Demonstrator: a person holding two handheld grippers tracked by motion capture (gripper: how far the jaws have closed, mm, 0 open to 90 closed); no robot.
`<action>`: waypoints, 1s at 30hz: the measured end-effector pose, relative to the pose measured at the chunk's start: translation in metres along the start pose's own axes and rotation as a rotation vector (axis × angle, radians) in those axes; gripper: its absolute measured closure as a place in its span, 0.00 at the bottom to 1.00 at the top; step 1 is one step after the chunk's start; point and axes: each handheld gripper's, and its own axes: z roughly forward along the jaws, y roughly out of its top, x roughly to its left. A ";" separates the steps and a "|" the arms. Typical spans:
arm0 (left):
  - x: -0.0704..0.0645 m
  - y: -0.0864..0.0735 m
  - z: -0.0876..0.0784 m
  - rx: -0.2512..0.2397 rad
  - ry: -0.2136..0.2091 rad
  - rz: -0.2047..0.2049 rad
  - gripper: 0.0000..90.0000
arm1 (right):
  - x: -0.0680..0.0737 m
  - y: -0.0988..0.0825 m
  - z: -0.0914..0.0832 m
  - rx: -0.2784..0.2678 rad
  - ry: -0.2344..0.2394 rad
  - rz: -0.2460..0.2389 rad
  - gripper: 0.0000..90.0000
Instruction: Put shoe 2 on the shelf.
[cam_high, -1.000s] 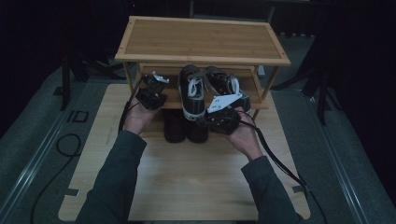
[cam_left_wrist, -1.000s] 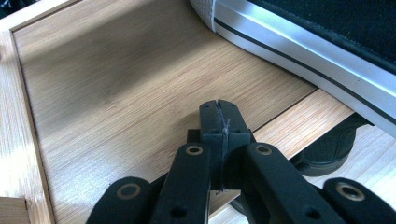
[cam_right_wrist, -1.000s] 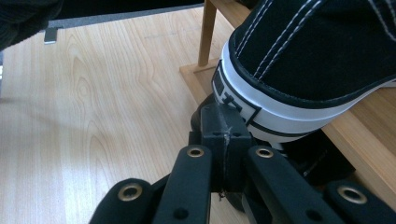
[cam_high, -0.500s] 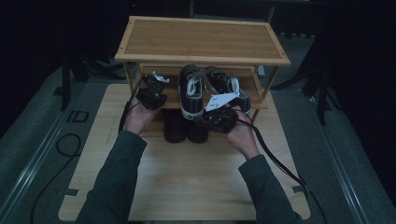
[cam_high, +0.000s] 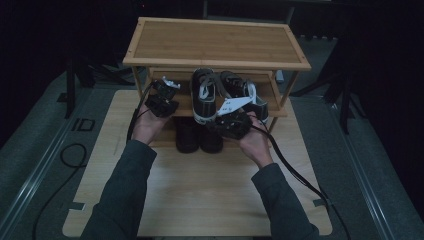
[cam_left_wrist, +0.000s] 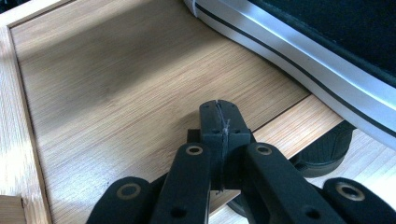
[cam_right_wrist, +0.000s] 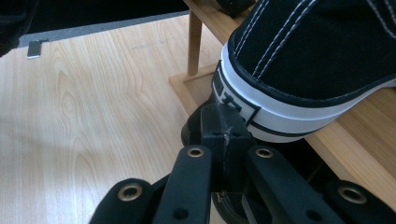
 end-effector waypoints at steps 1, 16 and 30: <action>0.000 0.000 0.000 0.000 0.000 0.000 1.00 | 0.000 0.000 0.000 -0.004 0.004 0.001 1.00; -0.001 0.000 0.000 0.000 0.004 -0.001 1.00 | -0.003 0.000 0.005 -0.005 -0.031 0.009 1.00; -0.001 0.000 0.000 0.000 0.003 0.002 1.00 | -0.005 0.004 0.012 -0.003 -0.073 0.030 1.00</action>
